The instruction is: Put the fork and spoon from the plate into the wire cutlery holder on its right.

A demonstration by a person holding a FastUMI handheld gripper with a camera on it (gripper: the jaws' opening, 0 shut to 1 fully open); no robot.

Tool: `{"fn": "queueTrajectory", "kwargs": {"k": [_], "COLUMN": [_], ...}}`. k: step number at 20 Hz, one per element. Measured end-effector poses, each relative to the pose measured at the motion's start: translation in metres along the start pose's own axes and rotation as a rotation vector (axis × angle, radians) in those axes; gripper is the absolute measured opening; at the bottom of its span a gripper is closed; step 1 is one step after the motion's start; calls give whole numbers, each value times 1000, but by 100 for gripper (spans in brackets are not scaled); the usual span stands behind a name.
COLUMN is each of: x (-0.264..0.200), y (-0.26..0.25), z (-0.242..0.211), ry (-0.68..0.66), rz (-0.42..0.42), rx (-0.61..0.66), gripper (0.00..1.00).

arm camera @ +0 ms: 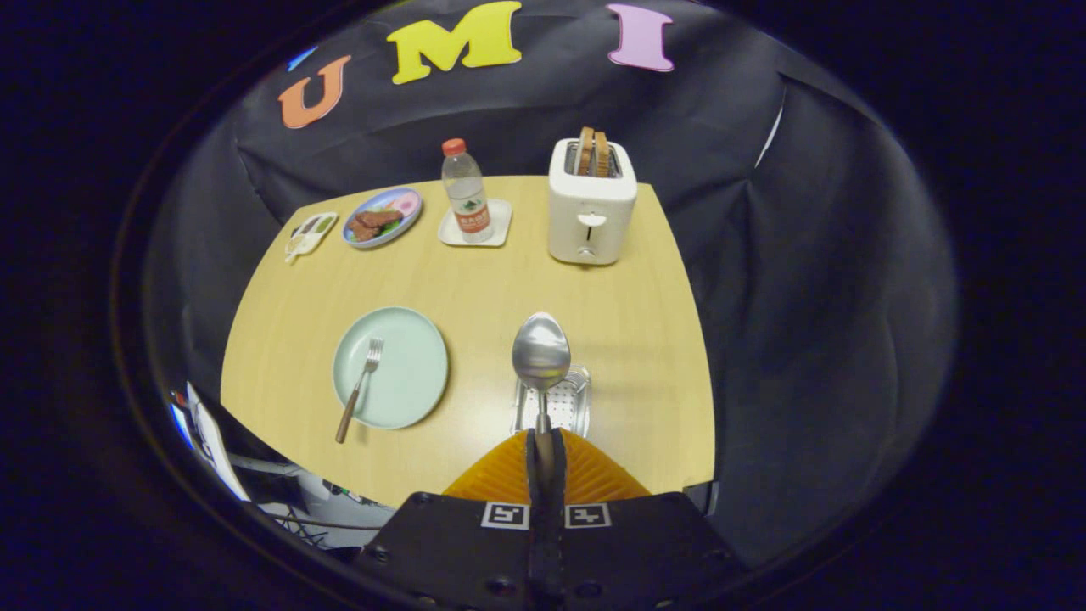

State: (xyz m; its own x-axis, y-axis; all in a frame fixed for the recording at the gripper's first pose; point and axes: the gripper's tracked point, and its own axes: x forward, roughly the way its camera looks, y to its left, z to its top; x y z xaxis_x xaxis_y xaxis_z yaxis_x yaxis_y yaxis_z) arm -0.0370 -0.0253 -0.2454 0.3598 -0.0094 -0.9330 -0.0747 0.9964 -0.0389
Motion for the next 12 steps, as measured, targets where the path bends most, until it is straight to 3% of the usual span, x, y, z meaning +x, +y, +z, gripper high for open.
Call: {"fn": "queueTrajectory", "kwargs": {"k": [5, 12], "x": [13, 30], "y": [-2, -7], "z": [-28, -36], "ry": [132, 221], "rz": [65, 80], "rx": [47, 105], "gripper": [0, 4]}}
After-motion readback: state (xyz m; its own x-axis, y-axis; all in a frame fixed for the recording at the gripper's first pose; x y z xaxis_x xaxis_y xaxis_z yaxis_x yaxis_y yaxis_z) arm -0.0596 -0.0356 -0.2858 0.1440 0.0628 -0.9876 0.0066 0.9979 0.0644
